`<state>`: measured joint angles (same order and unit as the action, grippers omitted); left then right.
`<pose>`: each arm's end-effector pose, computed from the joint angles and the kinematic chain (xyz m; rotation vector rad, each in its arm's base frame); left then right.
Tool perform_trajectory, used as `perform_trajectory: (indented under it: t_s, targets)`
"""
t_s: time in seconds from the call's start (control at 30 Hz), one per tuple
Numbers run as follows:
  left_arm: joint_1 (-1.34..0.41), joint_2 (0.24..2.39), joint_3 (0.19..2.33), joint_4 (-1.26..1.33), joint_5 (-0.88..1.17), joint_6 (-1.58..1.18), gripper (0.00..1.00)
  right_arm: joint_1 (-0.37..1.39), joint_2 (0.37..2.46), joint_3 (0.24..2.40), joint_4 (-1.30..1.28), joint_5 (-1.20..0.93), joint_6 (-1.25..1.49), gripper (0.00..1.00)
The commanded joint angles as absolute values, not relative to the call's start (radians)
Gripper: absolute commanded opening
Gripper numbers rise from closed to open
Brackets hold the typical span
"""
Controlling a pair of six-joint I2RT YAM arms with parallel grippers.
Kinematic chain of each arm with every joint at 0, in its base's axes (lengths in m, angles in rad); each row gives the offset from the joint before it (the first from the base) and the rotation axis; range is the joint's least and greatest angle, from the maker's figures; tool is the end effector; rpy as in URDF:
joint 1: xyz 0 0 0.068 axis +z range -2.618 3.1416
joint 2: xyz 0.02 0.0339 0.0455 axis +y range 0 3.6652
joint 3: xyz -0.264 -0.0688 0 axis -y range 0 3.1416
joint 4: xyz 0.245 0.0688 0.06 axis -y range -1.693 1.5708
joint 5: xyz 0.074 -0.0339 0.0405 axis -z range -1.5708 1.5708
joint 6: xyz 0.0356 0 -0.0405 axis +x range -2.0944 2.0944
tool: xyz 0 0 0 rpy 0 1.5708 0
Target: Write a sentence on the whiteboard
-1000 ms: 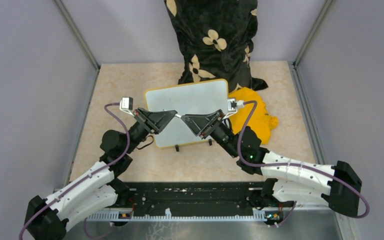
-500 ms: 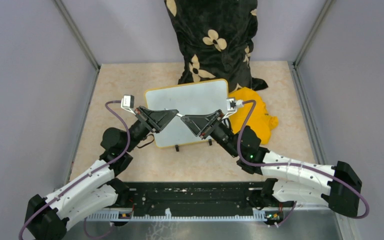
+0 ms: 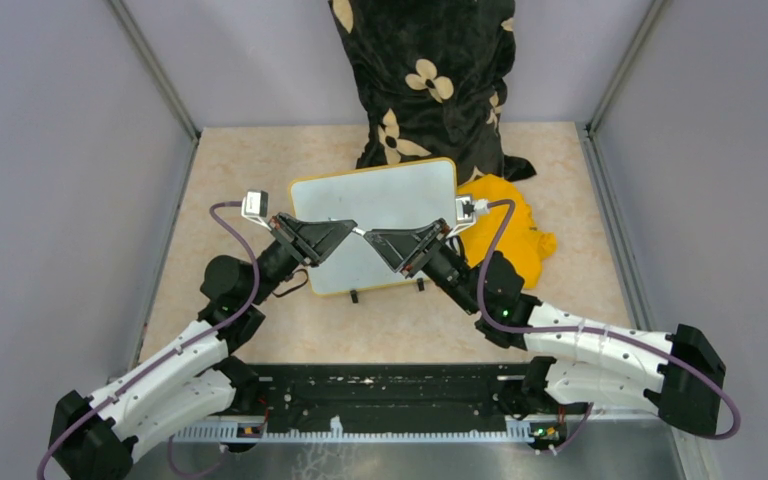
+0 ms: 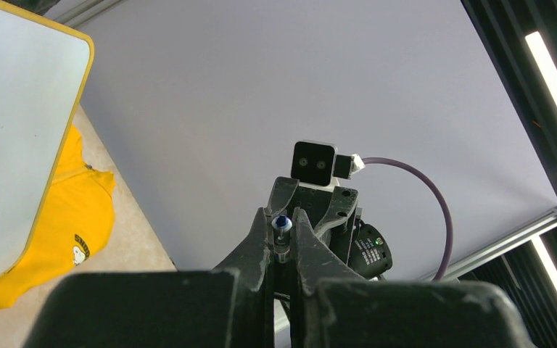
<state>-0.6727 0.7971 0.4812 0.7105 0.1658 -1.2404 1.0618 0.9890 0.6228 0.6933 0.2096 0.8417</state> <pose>0.1432 -0.1216 0.3252 -0.2203 1.3660 -1.7484 0.1177 0.1957 0.3373 0.0501 1.4038 1.4945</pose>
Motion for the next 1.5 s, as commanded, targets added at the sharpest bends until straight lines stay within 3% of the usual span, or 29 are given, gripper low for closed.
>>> perform_trajectory:
  t_s: [0.0, 0.83, 1.07, 1.17, 1.23, 1.4, 1.47]
  targets:
    - [-0.680, 0.798, 0.502, 0.704, 0.179, -1.230, 0.00, 1.056, 0.971, 0.649, 0.768, 0.178, 0.853, 0.31]
    - [-0.680, 0.816, 0.489, 0.713, 0.203, -1.254, 0.00, 1.055, 0.992, 0.643, 0.827, 0.161, 0.860, 0.19]
    - [-0.680, 0.816, 0.488, 0.711, 0.202, -1.253, 0.00, 1.055, 0.988, 0.640, 0.828, 0.153, 0.858, 0.01]
    - [-0.680, 0.812, 0.486, 0.704, 0.201, -1.248, 0.00, 1.055, 0.983, 0.631, 0.836, 0.153, 0.856, 0.00]
    - [-0.680, 0.807, 0.486, 0.692, 0.197, -1.244, 0.12, 1.055, 0.976, 0.628, 0.835, 0.155, 0.852, 0.00]
    - [-0.680, 0.770, 0.483, 0.630, 0.166, -1.216, 0.69, 1.055, 0.938, 0.633, 0.754, 0.170, 0.818, 0.00]
    - [-0.680, 0.739, 0.481, 0.584, 0.137, -1.197, 0.83, 1.055, 0.908, 0.648, 0.671, 0.192, 0.785, 0.00]
